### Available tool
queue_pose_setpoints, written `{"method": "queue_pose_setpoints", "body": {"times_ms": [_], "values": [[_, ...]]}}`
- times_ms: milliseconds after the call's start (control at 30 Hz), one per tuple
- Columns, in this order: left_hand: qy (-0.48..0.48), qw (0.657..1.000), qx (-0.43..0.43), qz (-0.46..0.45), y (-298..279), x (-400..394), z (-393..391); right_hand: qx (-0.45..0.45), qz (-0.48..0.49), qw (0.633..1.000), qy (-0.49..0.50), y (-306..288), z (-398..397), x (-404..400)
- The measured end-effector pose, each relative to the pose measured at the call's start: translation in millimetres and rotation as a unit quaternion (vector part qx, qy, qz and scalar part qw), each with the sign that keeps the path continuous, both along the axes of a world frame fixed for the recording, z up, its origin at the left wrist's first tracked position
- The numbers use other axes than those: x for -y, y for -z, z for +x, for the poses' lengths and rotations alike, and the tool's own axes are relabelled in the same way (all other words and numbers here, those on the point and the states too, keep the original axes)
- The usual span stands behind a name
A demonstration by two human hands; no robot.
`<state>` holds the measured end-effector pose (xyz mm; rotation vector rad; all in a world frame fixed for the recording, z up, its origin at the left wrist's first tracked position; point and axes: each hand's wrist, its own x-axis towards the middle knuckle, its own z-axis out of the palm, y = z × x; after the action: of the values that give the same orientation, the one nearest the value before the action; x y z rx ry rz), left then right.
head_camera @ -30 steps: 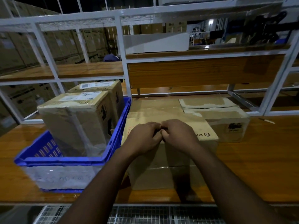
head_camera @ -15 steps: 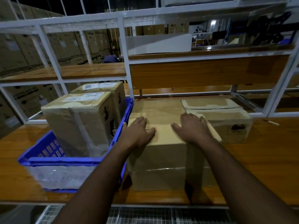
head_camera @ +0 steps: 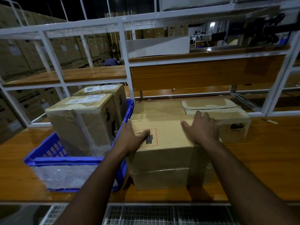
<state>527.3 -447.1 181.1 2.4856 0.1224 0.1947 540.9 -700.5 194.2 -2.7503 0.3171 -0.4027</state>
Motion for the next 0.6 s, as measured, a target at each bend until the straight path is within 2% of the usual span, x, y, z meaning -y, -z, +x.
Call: {"method": "queue_pose_setpoints", "body": {"times_ms": [67, 233, 367, 600], "values": [[-0.003, 1.000, -0.001, -0.027, 3.9, -2.1, -10.7, 0.030, 0.037, 0.999, 0.027, 0.1, -13.7, 4.9], [-0.014, 1.000, 0.003, -0.025, 11.0, -5.4, -29.1, 0.083, 0.112, 0.988, 0.070, 12.5, -50.8, 31.7], [-0.022, 0.999, -0.005, -0.022, 9.1, -7.1, -25.6, 0.126, 0.237, 0.963, 0.039, 30.2, -77.1, 38.9], [-0.021, 0.994, 0.009, -0.107, 2.8, 2.7, -20.9, 0.215, 0.255, 0.943, 0.003, 24.4, -84.2, 39.5]]}}
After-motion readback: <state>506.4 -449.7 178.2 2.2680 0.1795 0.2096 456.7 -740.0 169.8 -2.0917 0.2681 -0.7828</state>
